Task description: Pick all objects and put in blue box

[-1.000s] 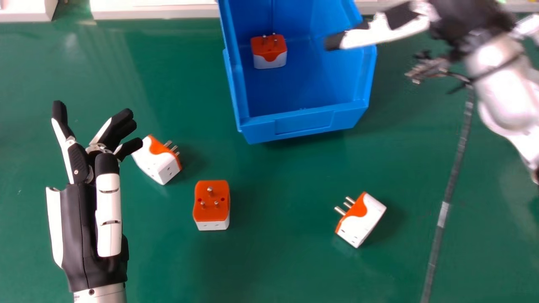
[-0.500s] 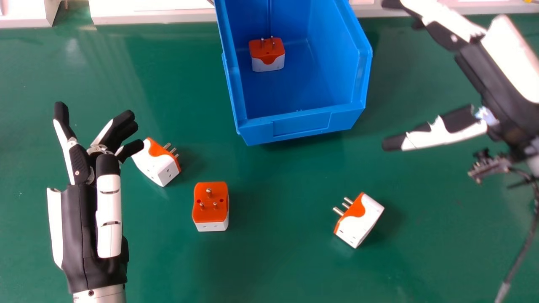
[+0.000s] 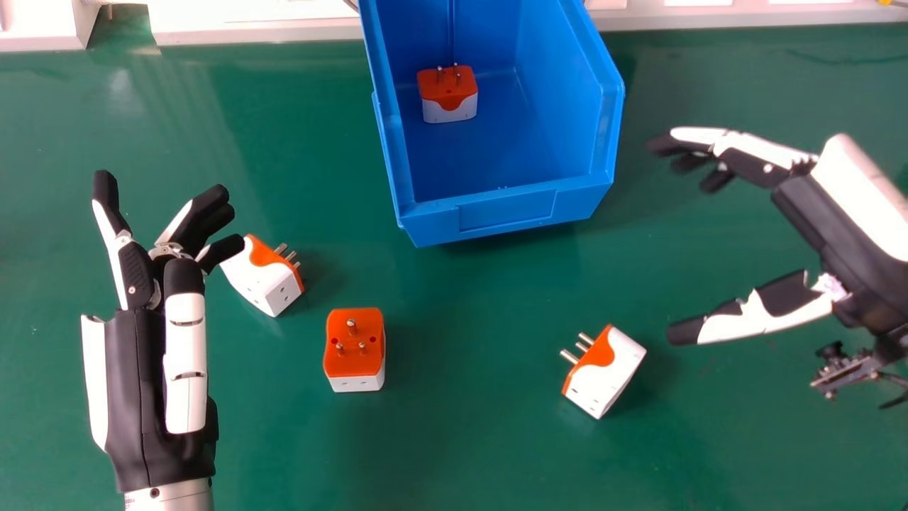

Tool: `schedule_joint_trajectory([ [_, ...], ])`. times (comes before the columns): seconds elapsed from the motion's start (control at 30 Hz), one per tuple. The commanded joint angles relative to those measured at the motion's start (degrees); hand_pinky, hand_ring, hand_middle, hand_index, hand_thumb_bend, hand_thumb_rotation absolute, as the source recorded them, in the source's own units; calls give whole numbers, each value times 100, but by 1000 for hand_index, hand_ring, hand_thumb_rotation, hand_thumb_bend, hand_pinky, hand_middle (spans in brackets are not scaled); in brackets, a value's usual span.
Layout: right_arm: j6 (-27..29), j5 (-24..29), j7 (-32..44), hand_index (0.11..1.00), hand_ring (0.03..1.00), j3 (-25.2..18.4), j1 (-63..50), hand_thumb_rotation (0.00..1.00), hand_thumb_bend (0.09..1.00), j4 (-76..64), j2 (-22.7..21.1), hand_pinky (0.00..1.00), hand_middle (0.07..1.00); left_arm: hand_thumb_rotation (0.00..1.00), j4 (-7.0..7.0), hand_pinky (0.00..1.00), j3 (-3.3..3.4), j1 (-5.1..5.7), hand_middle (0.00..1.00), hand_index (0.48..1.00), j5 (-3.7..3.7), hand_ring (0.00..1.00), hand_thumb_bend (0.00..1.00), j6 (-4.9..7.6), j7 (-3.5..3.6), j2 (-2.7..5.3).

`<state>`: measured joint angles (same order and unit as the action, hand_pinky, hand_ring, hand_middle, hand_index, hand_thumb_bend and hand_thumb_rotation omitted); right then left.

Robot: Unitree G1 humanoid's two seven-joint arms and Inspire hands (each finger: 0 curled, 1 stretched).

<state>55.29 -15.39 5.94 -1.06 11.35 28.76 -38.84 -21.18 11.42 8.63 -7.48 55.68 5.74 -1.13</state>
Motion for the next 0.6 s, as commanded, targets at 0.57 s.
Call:
schedule_joint_trajectory([
  [0.57, -67, -827, 324, 925, 899, 260, 171, 276, 1000, -100, -90, 788, 932, 890, 64, 757, 17, -67, 827, 783, -33, 824, 486, 81, 22, -35],
])
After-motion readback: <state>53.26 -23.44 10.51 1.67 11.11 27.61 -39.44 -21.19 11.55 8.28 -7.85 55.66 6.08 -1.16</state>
